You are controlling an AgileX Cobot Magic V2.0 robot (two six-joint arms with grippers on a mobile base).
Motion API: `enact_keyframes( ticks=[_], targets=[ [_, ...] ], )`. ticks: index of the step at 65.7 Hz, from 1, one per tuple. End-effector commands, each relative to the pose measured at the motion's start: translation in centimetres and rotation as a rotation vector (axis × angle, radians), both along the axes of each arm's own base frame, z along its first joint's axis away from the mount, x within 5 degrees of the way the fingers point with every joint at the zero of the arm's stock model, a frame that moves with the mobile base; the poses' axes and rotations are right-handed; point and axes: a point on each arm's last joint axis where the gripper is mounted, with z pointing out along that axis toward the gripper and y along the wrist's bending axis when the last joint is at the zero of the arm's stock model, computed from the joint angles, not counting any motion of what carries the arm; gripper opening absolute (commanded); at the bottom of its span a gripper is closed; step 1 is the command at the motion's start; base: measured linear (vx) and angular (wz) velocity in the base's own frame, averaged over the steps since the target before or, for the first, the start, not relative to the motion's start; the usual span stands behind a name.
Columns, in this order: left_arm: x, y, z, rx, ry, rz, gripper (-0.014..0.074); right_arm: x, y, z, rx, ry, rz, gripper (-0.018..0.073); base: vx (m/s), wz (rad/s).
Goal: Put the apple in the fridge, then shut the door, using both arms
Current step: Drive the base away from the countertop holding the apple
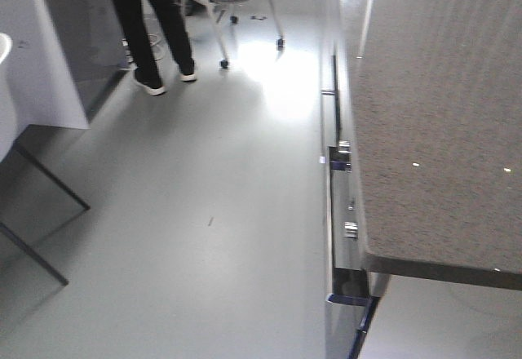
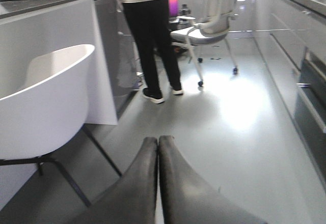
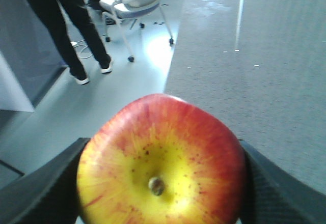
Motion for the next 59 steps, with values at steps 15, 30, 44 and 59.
enact_keyframes(
  ticks=[15, 30, 44, 59],
  targets=[
    [-0.11, -0.15, 1.25, 0.002, -0.098, -0.017, -0.0006, -1.08, -0.09, 2.5, -0.01, -0.141, -0.004, 0.0196, -0.02, 0.41],
    [-0.11, -0.15, 1.25, 0.002, -0.098, -0.017, -0.0006, -1.08, -0.09, 2.5, -0.01, -0.141, -0.004, 0.0196, -0.01, 0.41],
    [-0.11, -0.15, 1.25, 0.002, -0.098, -0.017, -0.0006, -1.08, -0.09, 2.5, -0.01, -0.141, -0.004, 0.0196, -0.02, 0.43],
    [-0.11, -0.15, 1.25, 0.002, -0.098, -0.017, -0.0006, -1.08, -0.09, 2.5, -0.01, -0.141, -0.004, 0.0196, -0.02, 0.47]
  ],
)
